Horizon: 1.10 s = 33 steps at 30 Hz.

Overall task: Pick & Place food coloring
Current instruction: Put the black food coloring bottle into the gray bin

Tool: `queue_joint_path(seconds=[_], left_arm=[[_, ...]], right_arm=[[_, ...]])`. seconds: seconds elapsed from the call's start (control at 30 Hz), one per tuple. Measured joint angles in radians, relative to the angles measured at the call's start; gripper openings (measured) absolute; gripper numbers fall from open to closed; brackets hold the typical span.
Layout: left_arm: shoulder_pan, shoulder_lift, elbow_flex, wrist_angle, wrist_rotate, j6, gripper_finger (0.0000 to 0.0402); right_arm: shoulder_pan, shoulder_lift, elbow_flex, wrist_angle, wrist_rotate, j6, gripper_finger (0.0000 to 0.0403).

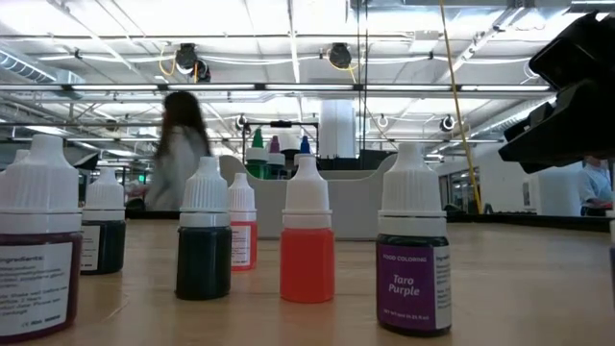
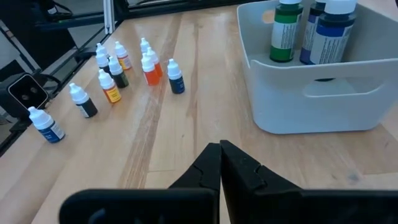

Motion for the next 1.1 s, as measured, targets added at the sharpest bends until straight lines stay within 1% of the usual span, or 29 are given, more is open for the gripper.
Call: queue_joint_path(seconds=[0.1,0.2,0.27,0.3,0.37,0.43,0.53,0.57,0.67,0.73,0.8,0.9,1.03,1.1], left_arm=[[0.039,-0.047,-0.195,0.272,-0.009,-0.114,0.0125],[0.049,-0.048,-0.351,0.543,-0.093,-0.248,0.0125],[0.041,-0.034,-0.412,0.672,-0.176,-0.319,0.0125],[0.028,-0.026,-0.436,0.715,-0.235,-0.351,0.0125],[-0.007,-0.008,-0.464,0.765,-0.387,-0.394,0.0125],[-0.053,0.023,-0.466,0.800,-0.549,-0.410,0.0125],[-0.125,0.088,-0.449,0.828,-0.824,-0.406,0.0125],[-0.144,0.114,-0.439,0.845,-0.901,-0.406,0.0125],[-0.193,0.193,-0.405,0.914,-1.083,-0.385,0.0125],[-0.212,0.259,-0.369,0.954,-1.172,-0.383,0.0125],[-0.226,0.326,-0.329,0.950,-1.263,-0.384,0.0125],[-0.231,0.426,-0.253,0.951,-1.373,-0.364,0.0125],[-0.230,0.535,-0.143,0.953,-1.505,-0.296,0.0125],[-0.225,0.576,-0.095,0.953,-1.548,-0.256,0.0125]], right_arm=[[0.000,0.000,0.000,0.000,0.000,0.000,0.0000],[0.000,0.000,0.000,0.003,0.000,0.000,0.0000],[0.000,0.000,0.000,0.003,0.000,0.000,0.0000],[0.000,0.000,0.000,0.003,0.000,0.000,0.0000],[0.000,0.000,0.000,0.003,0.000,0.000,0.0000],[0.000,0.000,0.000,0.003,0.001,0.000,0.0000],[0.000,0.000,0.000,0.003,0.001,0.000,0.0000],[0.000,0.000,0.000,0.003,0.001,0.000,0.0000],[0.000,0.000,0.000,0.003,0.002,0.000,0.0000],[0.000,0.000,0.000,0.003,0.004,-0.004,0.0000],[0.000,0.000,0.000,0.007,0.005,-0.009,0.0000],[0.000,0.000,0.000,0.007,0.005,-0.009,0.0000],[0.000,0.000,0.000,0.014,0.005,-0.008,0.0000],[0.000,0.000,0.000,0.016,0.005,-0.009,0.0000]])
